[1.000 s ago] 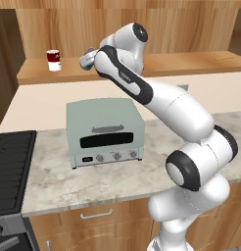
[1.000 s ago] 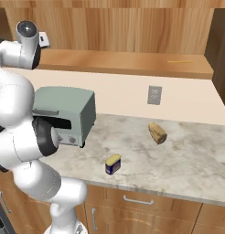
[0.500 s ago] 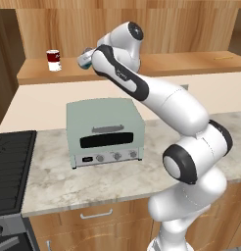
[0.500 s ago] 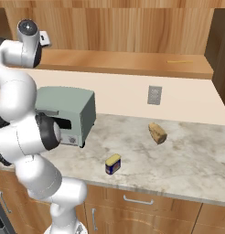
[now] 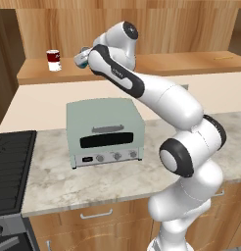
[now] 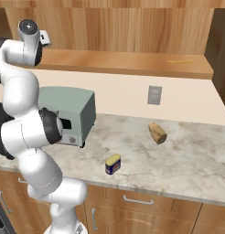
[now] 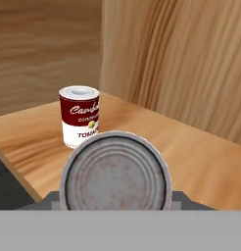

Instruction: Pick the cans from the counter and place them in their designated side in the cabinet.

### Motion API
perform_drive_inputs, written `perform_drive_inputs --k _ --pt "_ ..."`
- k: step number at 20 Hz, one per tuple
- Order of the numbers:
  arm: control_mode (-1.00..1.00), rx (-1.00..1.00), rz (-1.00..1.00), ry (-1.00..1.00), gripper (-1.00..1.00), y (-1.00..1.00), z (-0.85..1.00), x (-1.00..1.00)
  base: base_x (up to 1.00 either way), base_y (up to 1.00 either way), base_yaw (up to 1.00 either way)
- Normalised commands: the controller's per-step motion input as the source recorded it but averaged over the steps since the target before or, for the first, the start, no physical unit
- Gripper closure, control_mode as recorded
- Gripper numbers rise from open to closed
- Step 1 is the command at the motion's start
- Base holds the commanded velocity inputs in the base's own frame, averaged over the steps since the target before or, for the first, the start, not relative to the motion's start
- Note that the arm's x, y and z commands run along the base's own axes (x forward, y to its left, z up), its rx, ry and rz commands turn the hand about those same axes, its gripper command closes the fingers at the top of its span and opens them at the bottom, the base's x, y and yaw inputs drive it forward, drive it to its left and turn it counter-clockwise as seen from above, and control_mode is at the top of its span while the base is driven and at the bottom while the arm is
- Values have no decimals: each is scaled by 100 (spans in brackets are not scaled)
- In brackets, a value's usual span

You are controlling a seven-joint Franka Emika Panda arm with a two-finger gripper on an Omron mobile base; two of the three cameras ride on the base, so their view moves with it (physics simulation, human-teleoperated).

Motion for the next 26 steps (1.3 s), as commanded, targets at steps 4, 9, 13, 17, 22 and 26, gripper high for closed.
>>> perform_drive_inputs --k 4,9,13,17,22,26 --pt "-100 -1 0 0 100 7 0 18 0 0 0" --pt "-100 -1 0 0 100 9 -2 20 0 0 0" --pt "-100 -1 0 0 100 14 -4 16 0 0 0" --pt "-100 -1 0 0 100 14 -5 16 0 0 0" --pt "-100 -1 0 0 100 12 -4 14 0 0 0" --pt "-100 -2 0 0 100 10 -4 13 0 0 0"
